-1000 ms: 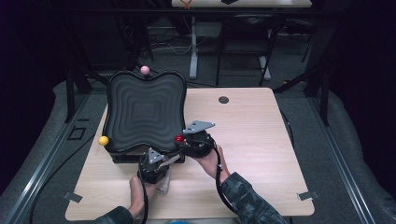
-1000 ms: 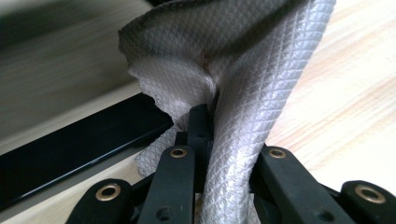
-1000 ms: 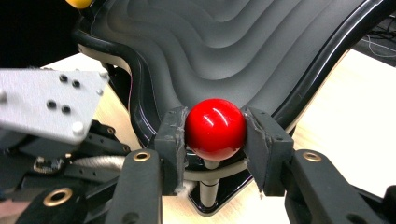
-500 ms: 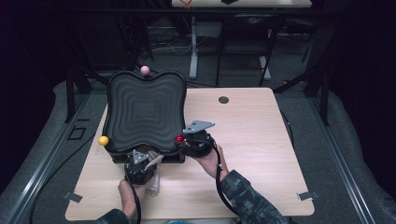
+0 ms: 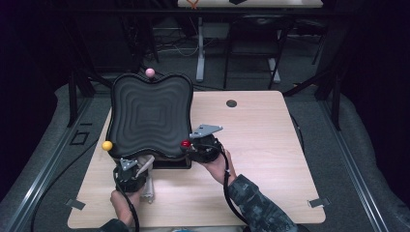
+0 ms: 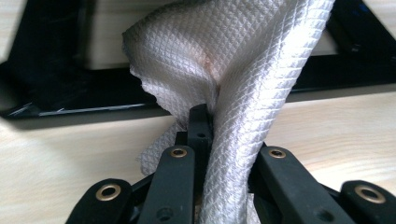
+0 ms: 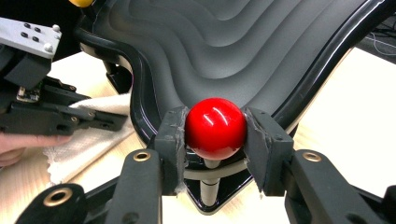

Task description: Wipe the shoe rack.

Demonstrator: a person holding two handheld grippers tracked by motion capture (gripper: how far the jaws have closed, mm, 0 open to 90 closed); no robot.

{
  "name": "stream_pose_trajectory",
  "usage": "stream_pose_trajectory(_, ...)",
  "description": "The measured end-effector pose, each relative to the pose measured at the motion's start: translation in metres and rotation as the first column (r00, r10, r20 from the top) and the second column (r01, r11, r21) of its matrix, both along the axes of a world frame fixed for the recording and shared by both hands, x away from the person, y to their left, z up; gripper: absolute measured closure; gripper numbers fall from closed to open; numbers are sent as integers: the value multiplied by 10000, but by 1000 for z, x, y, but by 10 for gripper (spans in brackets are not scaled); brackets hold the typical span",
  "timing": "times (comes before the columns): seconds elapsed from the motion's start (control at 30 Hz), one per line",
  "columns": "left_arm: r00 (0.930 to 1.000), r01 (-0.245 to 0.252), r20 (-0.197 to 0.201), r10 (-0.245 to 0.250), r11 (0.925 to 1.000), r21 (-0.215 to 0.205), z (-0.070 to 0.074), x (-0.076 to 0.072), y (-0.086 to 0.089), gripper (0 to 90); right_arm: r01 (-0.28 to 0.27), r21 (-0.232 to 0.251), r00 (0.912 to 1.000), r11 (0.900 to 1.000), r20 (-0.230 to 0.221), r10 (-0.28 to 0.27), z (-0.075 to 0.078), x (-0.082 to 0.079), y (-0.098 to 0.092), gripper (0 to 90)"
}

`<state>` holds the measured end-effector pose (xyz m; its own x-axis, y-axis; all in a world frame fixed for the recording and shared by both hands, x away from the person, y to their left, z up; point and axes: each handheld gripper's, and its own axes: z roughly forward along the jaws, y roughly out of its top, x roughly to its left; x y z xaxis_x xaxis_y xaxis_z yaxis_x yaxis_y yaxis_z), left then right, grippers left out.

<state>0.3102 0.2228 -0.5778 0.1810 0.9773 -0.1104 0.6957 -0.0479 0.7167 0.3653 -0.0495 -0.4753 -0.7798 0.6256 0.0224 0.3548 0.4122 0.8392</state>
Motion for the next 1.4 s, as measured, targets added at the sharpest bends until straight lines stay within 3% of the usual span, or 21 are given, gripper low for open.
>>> stream_pose_trajectory(0.37,9915,-1296,-88,1296,9916,-18,0,-6,26,813,-120,-18,9999,9999,-79,120,1,2,0,599)
stream_pose_trajectory(0.6,9841,-1773,-115,1772,9842,-34,0,-8,36,812,-186,-3,9998,9998,-115,186,1,2,0,599)
stream_pose_trajectory(0.87,9882,-1530,-54,1530,9882,43,-1,-7,30,812,-194,-31,9997,9998,-128,194,1,3,-1,599)
stream_pose_trajectory(1.1,9986,-519,76,517,9980,361,-2,-7,6,812,-206,-18,9997,9998,-117,205,1,3,-1,599)
stream_pose_trajectory(1.4,9988,479,72,-481,9984,299,-2,-6,-17,812,-187,15,9998,9998,-112,187,0,2,-1,599)
